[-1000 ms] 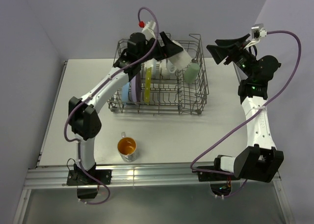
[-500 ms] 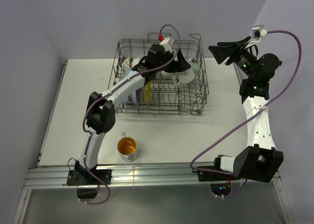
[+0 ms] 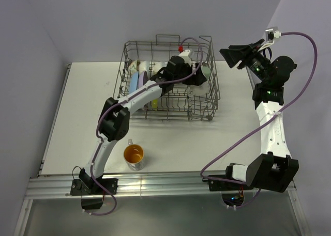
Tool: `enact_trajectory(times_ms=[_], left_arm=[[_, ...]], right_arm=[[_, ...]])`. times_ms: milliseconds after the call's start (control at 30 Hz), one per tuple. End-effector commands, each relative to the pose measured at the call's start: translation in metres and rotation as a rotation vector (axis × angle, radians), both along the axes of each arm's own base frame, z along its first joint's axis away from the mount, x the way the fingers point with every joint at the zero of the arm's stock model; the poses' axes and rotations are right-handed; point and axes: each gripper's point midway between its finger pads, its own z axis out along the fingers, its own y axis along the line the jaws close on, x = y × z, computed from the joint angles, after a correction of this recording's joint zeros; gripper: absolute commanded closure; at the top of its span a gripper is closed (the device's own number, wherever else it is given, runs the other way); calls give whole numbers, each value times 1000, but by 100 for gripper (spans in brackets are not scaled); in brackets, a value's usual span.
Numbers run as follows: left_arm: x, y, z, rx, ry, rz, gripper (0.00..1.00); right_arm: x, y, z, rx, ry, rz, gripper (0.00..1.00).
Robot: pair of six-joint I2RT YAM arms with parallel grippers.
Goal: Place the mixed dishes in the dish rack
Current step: Place the cup upside down on the dish rack
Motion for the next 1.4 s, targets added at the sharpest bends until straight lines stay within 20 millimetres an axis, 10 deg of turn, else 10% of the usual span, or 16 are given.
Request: enact_trajectory(times_ms=[0, 1367], left_arm=[[12, -11, 81, -140, -216, 20, 100], [36, -46, 32, 60, -513, 39, 100]], right_arm=[[-2, -3, 6, -4, -25, -10, 28], [0, -1, -15, 34, 37, 12, 28]])
